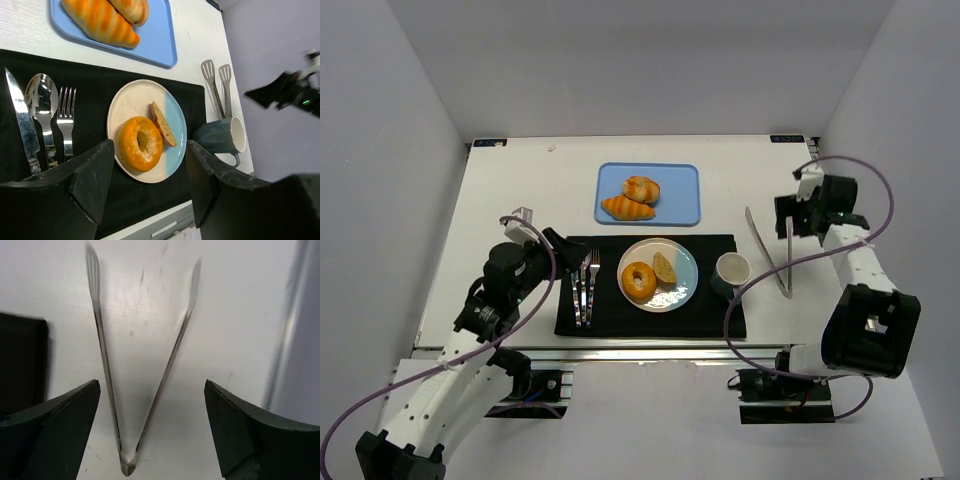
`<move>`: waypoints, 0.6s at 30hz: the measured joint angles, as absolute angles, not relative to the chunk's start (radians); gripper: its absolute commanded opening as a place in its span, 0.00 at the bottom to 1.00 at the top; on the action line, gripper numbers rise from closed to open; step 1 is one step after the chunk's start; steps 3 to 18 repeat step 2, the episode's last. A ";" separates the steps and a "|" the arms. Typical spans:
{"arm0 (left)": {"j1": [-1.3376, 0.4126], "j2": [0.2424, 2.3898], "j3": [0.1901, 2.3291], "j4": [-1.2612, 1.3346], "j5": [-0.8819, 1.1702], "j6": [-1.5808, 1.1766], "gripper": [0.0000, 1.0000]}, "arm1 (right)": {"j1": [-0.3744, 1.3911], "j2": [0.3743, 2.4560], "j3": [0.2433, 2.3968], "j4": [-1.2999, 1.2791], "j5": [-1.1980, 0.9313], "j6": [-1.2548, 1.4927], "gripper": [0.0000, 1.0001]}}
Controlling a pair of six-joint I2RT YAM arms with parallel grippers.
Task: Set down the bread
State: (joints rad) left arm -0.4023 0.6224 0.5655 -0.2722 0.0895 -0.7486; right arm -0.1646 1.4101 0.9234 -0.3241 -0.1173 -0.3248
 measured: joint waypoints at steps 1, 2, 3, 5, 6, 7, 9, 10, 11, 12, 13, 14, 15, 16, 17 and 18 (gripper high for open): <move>-0.402 0.628 0.566 -0.266 0.095 -0.749 0.67 | -0.165 1.395 0.962 -0.332 -0.131 -0.332 0.89; -0.402 0.636 0.566 -0.258 0.101 -0.749 0.65 | -0.164 1.379 1.009 -0.344 -0.149 -0.341 0.89; -0.402 0.636 0.566 -0.258 0.101 -0.749 0.65 | -0.164 1.379 1.009 -0.344 -0.149 -0.341 0.89; -0.402 0.636 0.566 -0.258 0.101 -0.749 0.65 | -0.164 1.379 1.009 -0.344 -0.149 -0.341 0.89; -0.402 0.636 0.566 -0.258 0.101 -0.749 0.65 | -0.164 1.379 1.009 -0.344 -0.149 -0.341 0.89; -0.402 0.636 0.566 -0.258 0.101 -0.749 0.65 | -0.164 1.379 1.009 -0.344 -0.149 -0.341 0.89; -0.402 0.636 0.566 -0.258 0.101 -0.749 0.65 | -0.164 1.379 1.009 -0.344 -0.149 -0.341 0.89; -0.402 0.636 0.566 -0.258 0.101 -0.749 0.65 | -0.164 1.379 1.009 -0.344 -0.149 -0.341 0.89; -0.402 0.636 0.566 -0.258 0.101 -0.749 0.65 | -0.164 1.379 1.009 -0.344 -0.149 -0.341 0.89; -0.402 0.636 0.566 -0.258 0.101 -0.749 0.65 | -0.164 1.379 1.009 -0.344 -0.149 -0.341 0.89; -0.402 0.636 0.566 -0.258 0.101 -0.749 0.65 | -0.164 1.379 1.009 -0.344 -0.149 -0.341 0.89; -0.402 0.636 0.566 -0.258 0.101 -0.749 0.65 | -0.164 1.379 1.009 -0.344 -0.149 -0.341 0.89; -0.402 0.636 0.566 -0.258 0.101 -0.749 0.65 | -0.164 1.379 1.009 -0.344 -0.149 -0.341 0.89; -0.402 0.636 0.566 -0.258 0.101 -0.749 0.65 | -0.164 1.379 1.009 -0.344 -0.149 -0.341 0.89; -0.402 0.636 0.566 -0.258 0.101 -0.749 0.65 | -0.164 1.379 1.009 -0.344 -0.149 -0.341 0.89; -0.402 0.636 0.566 -0.258 0.101 -0.749 0.65 | -0.164 1.379 1.009 -0.344 -0.149 -0.341 0.89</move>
